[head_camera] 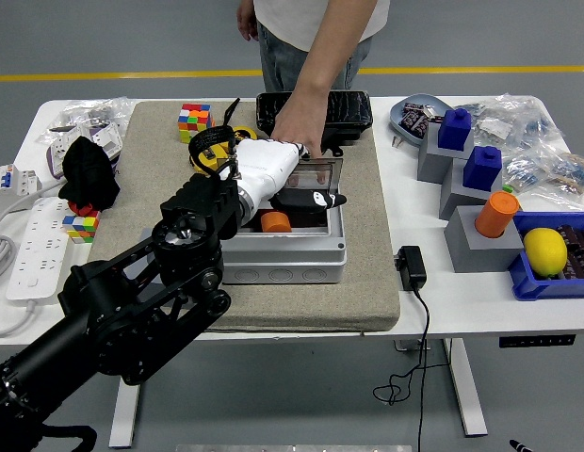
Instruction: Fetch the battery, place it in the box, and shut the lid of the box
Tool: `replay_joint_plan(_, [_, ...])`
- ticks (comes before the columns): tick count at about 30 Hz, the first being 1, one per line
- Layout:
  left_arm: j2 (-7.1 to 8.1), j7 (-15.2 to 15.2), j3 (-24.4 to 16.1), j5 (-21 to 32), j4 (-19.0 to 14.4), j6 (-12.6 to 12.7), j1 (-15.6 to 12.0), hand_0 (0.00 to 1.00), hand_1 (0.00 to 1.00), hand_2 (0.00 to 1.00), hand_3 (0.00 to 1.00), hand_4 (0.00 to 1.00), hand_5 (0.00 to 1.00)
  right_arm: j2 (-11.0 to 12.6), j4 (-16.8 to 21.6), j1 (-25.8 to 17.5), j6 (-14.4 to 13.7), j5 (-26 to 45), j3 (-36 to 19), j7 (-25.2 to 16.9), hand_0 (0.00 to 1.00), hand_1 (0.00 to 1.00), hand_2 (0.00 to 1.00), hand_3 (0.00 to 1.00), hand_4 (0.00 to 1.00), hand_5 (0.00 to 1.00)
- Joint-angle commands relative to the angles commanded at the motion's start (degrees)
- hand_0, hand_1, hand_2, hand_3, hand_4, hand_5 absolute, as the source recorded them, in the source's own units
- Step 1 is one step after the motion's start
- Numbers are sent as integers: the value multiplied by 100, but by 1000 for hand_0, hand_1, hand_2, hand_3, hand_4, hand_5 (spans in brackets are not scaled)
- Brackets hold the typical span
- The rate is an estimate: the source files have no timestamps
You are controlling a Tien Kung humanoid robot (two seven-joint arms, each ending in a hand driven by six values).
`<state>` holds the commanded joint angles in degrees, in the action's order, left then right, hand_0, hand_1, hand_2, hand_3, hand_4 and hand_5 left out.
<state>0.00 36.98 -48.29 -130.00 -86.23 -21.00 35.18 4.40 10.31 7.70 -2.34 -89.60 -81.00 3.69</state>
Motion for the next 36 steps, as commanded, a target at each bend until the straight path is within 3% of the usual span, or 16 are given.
replay_joint_plan(11, [12, 0, 142, 75, -298, -276, -16, 714, 808, 798, 833, 998, 998, -1, 0, 3, -3, 9, -6, -5, 612, 546, 574, 533, 949, 728])
replay_joint_plan(13, [25, 0, 184, 142, -291, -295, -15, 714, 808, 798, 833, 998, 998, 1, 0, 4, -3, 1, -17, -5, 612, 546, 574, 533, 949, 728])
replay_joint_plan(14, [28, 0, 196, 165, -281, -308, -18, 668, 784, 790, 830, 998, 998, 1, 0, 4, -3, -2, -21, -5, 612, 546, 574, 533, 949, 729])
replay_joint_plan(36, [116, 0, 539, 676, -325, -452, -233, 600, 752, 773, 831, 998, 998, -13, 0, -31, 6, -39, -54, -6, 611, 546, 575, 533, 948, 729])
